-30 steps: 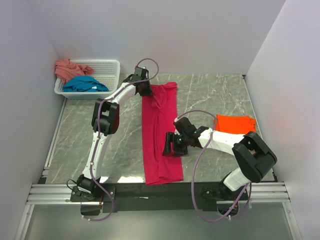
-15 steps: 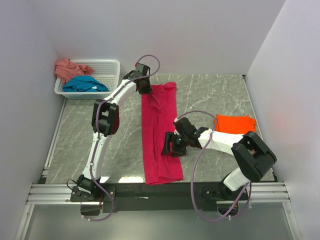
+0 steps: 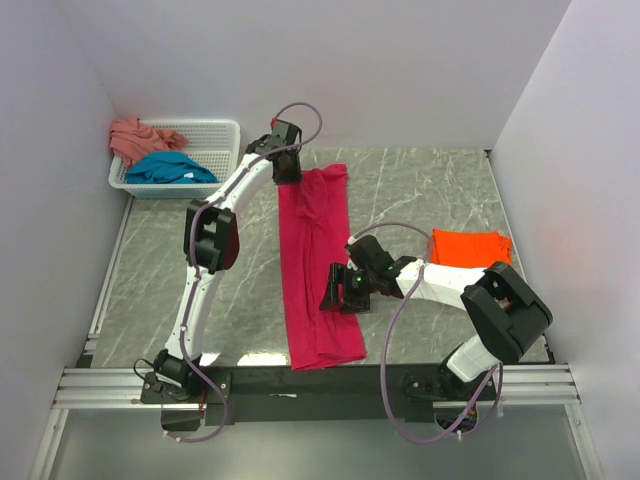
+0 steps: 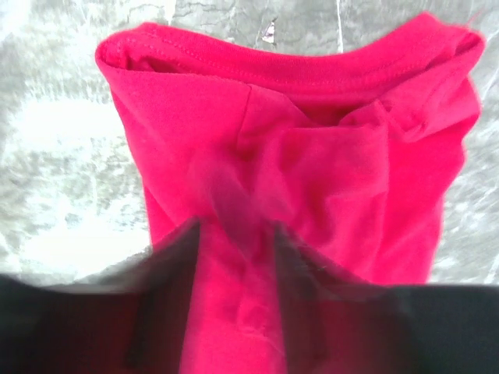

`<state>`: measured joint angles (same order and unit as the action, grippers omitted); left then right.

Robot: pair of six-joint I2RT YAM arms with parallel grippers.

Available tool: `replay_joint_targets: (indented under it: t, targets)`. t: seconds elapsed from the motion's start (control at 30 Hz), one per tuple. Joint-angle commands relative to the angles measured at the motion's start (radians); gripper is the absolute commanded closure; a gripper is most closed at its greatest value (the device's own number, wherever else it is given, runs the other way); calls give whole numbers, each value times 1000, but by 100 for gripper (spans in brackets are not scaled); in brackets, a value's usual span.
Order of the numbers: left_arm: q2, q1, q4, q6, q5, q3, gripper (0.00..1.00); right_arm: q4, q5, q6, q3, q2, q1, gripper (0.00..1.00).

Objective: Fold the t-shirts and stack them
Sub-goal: Fold the tshirt

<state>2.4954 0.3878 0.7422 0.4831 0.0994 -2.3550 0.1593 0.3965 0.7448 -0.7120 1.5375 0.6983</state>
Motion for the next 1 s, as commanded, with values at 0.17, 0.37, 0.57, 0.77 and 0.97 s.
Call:
replay_joint_targets:
  t: [0.17,0.37,0.57,0.77,0.97]
  targets:
    - [-108,2,-27,-11,-69,92,25,40,-58,-10,39,23,15,27]
    - [-369,2,-223,45,-231,489,18,29,-56,-5,45,26,20,27]
    - [-422,3,-313,100,-293,666,35,17,-54,-2,51,29,27,27]
    - [-310,2,-277,106,-314,564,42,17,-58,-2,48,36,26,27]
    - [-260,3,-256,111,-316,520,43,32,-71,-5,46,30,26,27]
